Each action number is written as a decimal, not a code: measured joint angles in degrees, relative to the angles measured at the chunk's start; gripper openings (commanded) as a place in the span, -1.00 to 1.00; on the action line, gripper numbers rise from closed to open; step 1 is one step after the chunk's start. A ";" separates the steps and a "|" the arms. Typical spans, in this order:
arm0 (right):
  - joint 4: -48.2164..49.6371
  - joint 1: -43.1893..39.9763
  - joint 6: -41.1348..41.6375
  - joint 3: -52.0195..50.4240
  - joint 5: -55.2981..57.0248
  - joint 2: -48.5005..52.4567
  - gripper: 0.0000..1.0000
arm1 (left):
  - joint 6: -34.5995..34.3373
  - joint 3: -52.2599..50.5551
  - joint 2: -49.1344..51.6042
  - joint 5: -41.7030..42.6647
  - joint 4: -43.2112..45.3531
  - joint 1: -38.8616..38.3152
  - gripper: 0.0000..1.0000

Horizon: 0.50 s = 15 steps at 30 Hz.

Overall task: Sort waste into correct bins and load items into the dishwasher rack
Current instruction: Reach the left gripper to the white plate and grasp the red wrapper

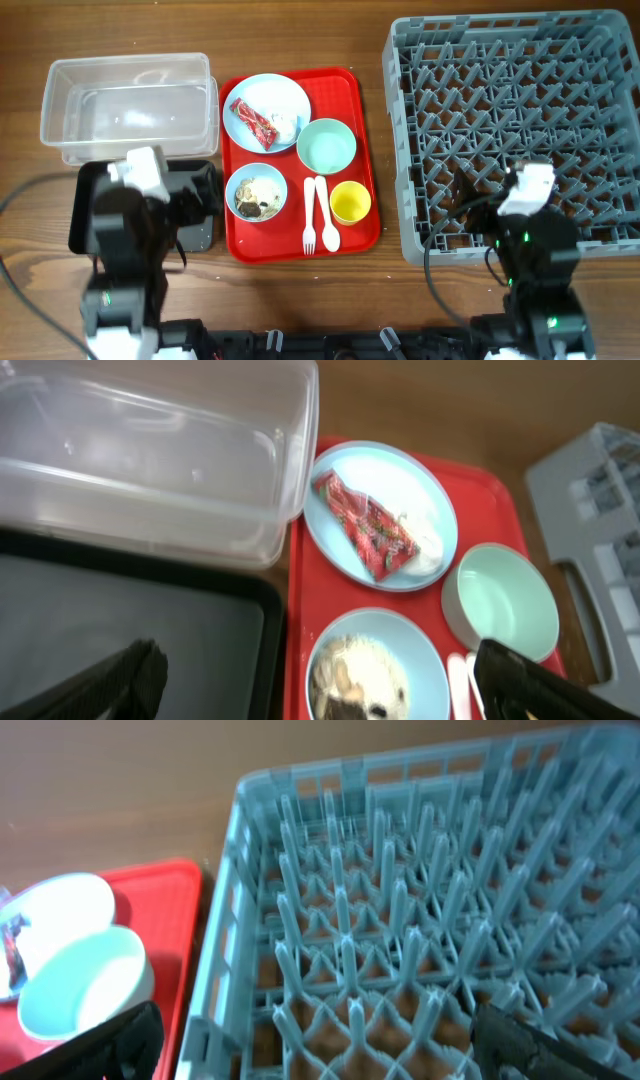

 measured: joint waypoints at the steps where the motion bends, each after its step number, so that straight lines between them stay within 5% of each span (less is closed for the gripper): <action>1: -2.49 0.00 0.00 2.64 0.00 3.39 0.99 | -0.02 4.26 5.05 0.39 -3.72 0.00 1.00; 5: -11.47 0.00 0.00 14.16 -0.02 16.22 0.99 | -0.02 21.20 22.82 1.07 -18.73 0.00 1.00; 8: -12.46 0.00 0.00 17.53 -0.26 20.33 1.00 | -0.04 23.50 26.56 2.67 -19.26 0.00 1.00; 15: -12.26 0.00 0.00 17.64 -0.44 21.20 1.00 | -1.33 24.02 33.11 11.15 3.74 -3.26 0.98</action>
